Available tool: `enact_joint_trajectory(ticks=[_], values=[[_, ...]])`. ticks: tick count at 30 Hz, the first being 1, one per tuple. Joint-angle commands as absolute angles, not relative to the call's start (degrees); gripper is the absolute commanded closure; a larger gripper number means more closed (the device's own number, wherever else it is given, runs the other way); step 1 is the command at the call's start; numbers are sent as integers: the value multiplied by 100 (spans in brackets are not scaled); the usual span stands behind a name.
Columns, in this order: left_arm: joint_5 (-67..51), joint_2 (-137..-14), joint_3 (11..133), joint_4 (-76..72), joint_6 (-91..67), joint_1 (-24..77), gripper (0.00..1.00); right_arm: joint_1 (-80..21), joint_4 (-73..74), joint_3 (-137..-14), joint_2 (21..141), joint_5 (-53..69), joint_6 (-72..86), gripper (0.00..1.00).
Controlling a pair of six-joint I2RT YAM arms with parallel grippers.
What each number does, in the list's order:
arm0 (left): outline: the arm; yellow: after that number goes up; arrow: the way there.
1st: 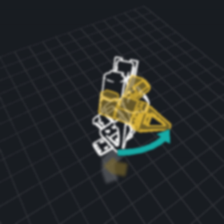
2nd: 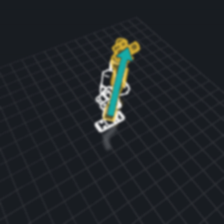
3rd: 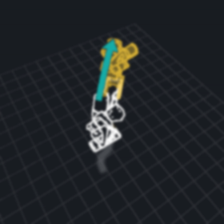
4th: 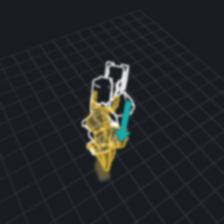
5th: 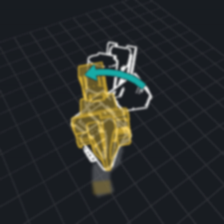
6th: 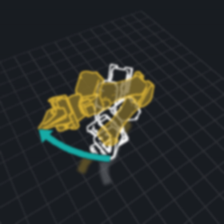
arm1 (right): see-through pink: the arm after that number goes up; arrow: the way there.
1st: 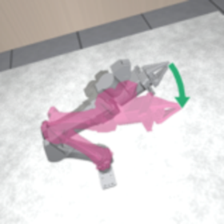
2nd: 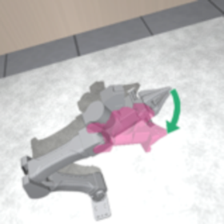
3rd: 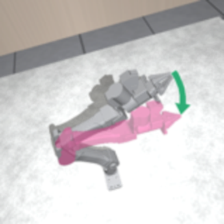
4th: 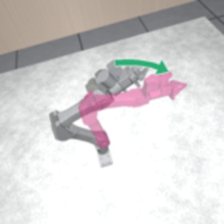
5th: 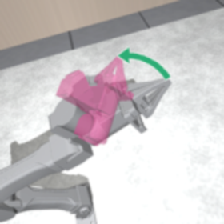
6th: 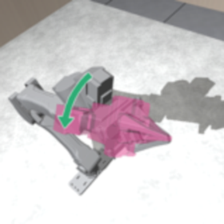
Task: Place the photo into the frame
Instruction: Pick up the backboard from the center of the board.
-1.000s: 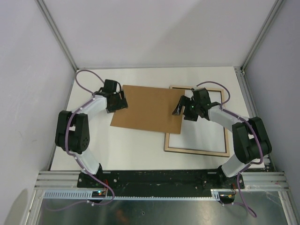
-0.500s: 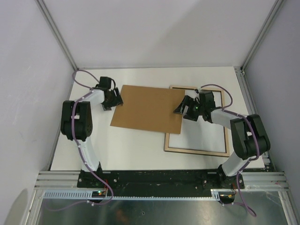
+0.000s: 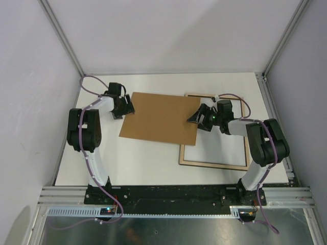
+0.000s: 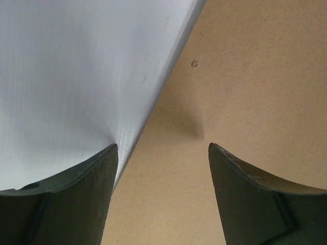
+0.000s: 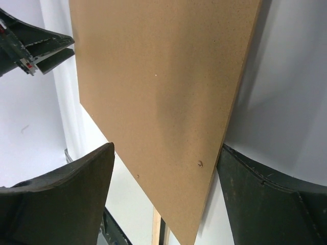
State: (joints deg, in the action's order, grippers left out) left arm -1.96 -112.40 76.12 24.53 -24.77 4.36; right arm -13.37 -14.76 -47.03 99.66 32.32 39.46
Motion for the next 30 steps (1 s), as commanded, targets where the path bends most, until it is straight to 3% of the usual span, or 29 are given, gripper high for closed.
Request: enact_joint_trajectory(ticks=[1,14,23,27,30], values=[[-405,-11446,7708,2485,-2304,397,24,-1326,-2338,-4702,10090,3699,4444,18],[-947,-11623,7666,2374,-2250,403,24,-1583,-4257,-4721,9910,4261,6258,34],[-1138,-11452,7592,2316,-2208,398,24,-2006,-3543,-5177,10136,3829,5902,41],[-1247,-11283,7535,2275,-2125,396,24,-2108,-3242,-5333,10193,3721,5790,56],[-1278,-10960,7499,2253,-2016,400,23,-2085,-2933,-5453,10155,3725,5719,75]])
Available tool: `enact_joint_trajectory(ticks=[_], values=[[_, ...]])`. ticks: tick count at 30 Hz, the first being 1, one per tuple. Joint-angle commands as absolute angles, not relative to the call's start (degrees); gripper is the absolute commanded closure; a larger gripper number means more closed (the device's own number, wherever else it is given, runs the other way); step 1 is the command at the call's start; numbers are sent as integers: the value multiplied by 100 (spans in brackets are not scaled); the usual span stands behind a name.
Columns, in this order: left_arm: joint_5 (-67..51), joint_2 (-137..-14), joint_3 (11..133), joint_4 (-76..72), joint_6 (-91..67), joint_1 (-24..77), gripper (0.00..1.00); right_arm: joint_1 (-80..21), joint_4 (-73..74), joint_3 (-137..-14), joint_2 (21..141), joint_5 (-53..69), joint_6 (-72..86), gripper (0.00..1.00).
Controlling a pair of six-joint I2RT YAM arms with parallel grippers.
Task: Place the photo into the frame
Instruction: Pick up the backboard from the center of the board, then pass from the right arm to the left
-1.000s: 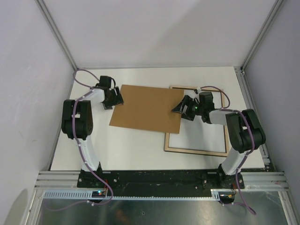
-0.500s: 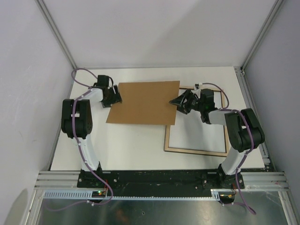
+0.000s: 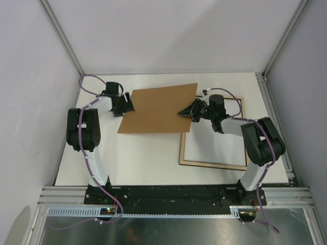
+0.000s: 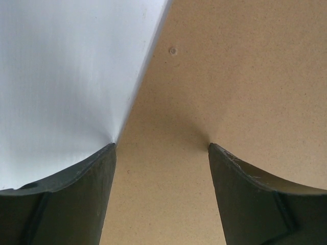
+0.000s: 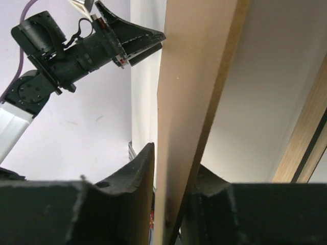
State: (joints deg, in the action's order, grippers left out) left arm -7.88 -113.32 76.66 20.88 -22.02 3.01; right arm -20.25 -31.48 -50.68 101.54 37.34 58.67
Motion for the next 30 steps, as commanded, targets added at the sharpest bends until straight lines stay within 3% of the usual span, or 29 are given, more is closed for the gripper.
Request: enact_joint_trajectory(ticks=[1,3,5,13,21,30], values=[[-1276,-10771,7493,2247,-1970,411,23,-2075,-2781,-5508,10105,3730,5677,81],[-1211,-10355,7468,2236,-1844,492,21,-2057,-2365,-5655,9955,3732,5570,93],[-1006,-9745,7373,2231,-1674,694,18,-2041,-1907,-5830,9779,3737,5442,98],[-52,-7186,6674,1895,-884,1997,9,-1655,-1294,-6209,9043,4608,5286,100],[-1372,-6607,7597,1914,-383,2474,8,-1291,-87,-6380,8000,4958,4531,100],[2932,-5405,6164,1538,903,5728,7,-1137,309,-6517,7494,4573,5657,100]])
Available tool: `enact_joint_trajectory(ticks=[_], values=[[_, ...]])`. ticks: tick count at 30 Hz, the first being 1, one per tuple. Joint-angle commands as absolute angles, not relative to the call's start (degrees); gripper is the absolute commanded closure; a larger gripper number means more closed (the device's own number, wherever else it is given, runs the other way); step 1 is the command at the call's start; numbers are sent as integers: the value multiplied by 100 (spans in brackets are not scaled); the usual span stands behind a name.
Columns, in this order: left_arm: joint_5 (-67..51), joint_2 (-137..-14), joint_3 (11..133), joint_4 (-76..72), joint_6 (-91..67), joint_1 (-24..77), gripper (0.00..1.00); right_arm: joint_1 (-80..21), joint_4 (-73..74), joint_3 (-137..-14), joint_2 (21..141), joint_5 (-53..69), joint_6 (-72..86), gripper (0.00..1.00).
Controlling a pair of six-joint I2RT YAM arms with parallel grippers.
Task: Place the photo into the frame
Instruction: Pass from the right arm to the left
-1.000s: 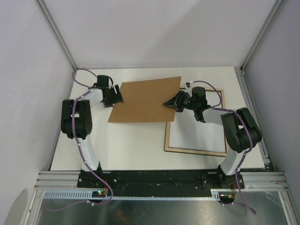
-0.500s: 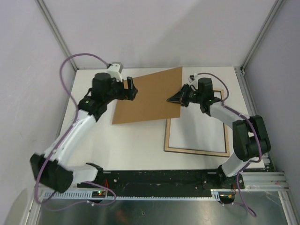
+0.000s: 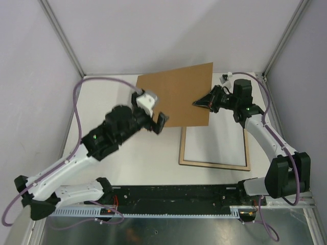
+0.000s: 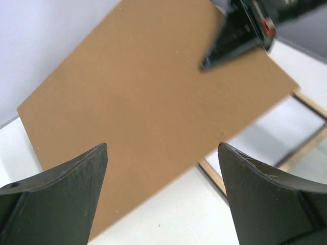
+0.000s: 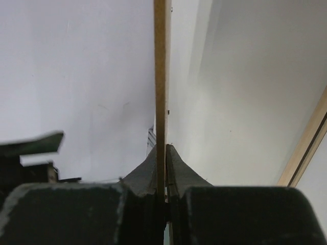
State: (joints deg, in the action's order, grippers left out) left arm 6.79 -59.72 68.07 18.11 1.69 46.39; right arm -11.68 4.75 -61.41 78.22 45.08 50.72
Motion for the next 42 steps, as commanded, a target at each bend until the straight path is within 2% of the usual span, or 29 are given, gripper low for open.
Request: enact_joint_trajectory(ticks=[1,6,10,19,27,32,42], values=[[3487,-5304,5983,1446,1001,6173,7,-1136,356,-6572,7469,4537,5734,100],[5481,-5399,5087,669,1887,7682,5,-1104,558,-6797,7347,4342,6016,100],[5954,-5579,4446,-654,2899,8050,5,-1072,627,-6844,7166,4179,6249,100],[5349,-5888,3566,-3617,5297,7799,5,-1031,822,-7017,7046,4112,6509,100],[4430,-6262,3304,-4826,6393,7242,7,-1045,1057,-7092,6937,4076,6455,100],[4021,-6598,3305,-5067,6882,7029,7,-1048,1082,-7112,6920,4068,6456,100],[3938,-7530,3433,-6218,7836,6761,7,-1234,1158,-7145,6944,3960,6344,100]])
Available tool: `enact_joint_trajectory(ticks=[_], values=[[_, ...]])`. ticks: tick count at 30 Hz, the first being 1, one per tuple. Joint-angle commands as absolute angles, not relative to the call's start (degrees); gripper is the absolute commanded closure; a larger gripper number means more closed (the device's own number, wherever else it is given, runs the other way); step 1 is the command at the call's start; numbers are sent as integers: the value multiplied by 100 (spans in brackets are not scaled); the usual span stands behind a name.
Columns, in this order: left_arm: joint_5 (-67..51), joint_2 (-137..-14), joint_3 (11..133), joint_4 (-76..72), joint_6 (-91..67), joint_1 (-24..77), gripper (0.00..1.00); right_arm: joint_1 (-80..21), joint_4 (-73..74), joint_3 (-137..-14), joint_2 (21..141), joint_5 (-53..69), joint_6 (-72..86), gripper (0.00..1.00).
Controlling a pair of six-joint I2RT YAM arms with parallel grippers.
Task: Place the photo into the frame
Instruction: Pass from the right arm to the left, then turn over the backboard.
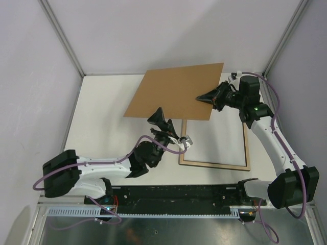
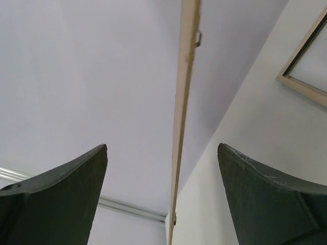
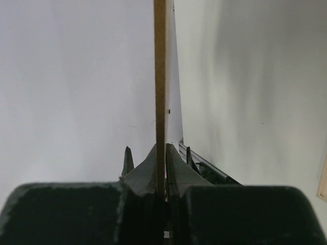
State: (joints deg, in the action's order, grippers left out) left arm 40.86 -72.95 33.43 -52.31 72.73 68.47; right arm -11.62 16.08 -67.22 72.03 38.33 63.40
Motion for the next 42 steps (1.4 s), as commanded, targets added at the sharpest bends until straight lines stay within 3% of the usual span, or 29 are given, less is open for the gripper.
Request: enact_joint_trajectory(ticks=[1,5,9,20,22,25,27,30,34,39,42], values=[[3964,-7636,3457,-6361,7934,6720,8,-1237,1168,-7145,6944,3957,6332,100],[4017,-7891,3539,-6744,8157,6589,9,-1269,1248,-7146,6939,3933,6226,100],[4048,-7967,3669,-6840,8157,6521,20,-1266,1364,-7146,6927,3917,6099,100],[4156,-8158,3945,-6847,8011,6406,90,-1287,1318,-7146,6955,3948,6067,100],[4238,-8198,4040,-6847,7971,6400,97,-1291,1327,-7146,6938,3938,6034,100],[4286,-8216,4150,-6847,7888,6400,100,-1285,1366,-7146,6920,3897,5966,100],[4323,-8231,4224,-6849,7808,6394,100,-1277,1379,-7146,6909,3875,5910,92],[4388,-8216,4337,-6840,7614,6363,100,-1230,1441,-7146,6845,3729,5754,60],[4499,-8155,4561,-6560,7165,6277,100,-1055,1554,-7146,6652,3445,5430,34],[4417,-7970,4995,-5441,6256,6030,100,-751,1986,-7199,6134,2735,4911,17],[4171,-7869,5454,-4235,5405,5801,100,-665,2239,-7247,5663,2029,4564,13]])
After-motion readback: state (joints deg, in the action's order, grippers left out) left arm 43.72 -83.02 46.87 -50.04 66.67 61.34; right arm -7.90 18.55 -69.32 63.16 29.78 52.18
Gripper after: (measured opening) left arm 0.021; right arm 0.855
